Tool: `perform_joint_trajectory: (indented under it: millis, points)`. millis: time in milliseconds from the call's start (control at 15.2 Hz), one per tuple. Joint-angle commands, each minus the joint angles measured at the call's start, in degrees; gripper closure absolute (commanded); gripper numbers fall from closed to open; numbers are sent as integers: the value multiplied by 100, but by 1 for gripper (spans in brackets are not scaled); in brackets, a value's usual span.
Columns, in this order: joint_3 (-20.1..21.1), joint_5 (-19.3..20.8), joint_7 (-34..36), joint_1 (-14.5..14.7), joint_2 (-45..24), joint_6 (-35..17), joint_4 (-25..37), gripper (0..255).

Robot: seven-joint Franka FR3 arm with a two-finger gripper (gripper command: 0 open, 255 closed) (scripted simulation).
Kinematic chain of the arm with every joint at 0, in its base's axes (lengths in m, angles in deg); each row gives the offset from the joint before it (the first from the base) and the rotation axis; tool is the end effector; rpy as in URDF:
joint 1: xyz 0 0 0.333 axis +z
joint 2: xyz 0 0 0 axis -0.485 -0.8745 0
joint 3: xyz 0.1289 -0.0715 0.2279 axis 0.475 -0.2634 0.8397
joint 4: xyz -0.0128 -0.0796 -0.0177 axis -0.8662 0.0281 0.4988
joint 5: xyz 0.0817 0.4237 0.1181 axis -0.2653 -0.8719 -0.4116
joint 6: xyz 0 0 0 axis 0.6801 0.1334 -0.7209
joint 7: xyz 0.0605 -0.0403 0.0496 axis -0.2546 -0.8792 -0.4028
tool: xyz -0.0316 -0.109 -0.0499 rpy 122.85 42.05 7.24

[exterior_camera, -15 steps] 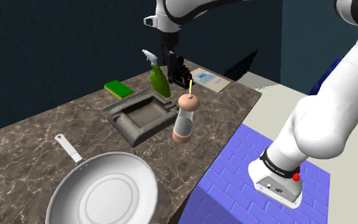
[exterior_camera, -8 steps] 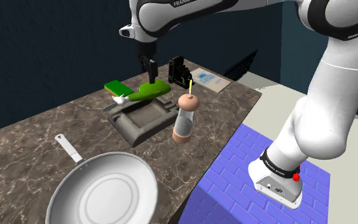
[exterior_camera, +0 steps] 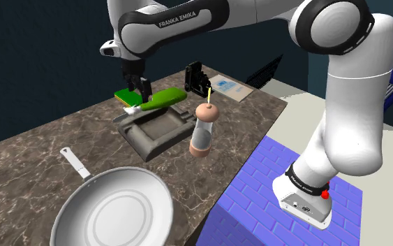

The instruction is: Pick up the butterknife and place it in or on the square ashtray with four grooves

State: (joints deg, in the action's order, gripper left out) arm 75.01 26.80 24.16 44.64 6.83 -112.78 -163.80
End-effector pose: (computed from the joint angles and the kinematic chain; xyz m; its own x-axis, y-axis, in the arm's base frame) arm 0.6631 0.2724 0.3167 0.0513 0.9973 -0.0517 0.9983 -0.0498 0.0299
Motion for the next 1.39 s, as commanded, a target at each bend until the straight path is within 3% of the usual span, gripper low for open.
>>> perform_joint_trajectory:
  millis: [0,528,1056,1122,1320]
  points:
    - [105,73,-201,132,-342,-14,310,0]
    - [86,135,-192,134,-586,-487,79,0]
    - [84,133,-193,137,-586,-486,81,0]
    - [87,134,-177,138,-534,-540,-24,255]
    - [89,111,-216,91,-387,-551,-179,255]
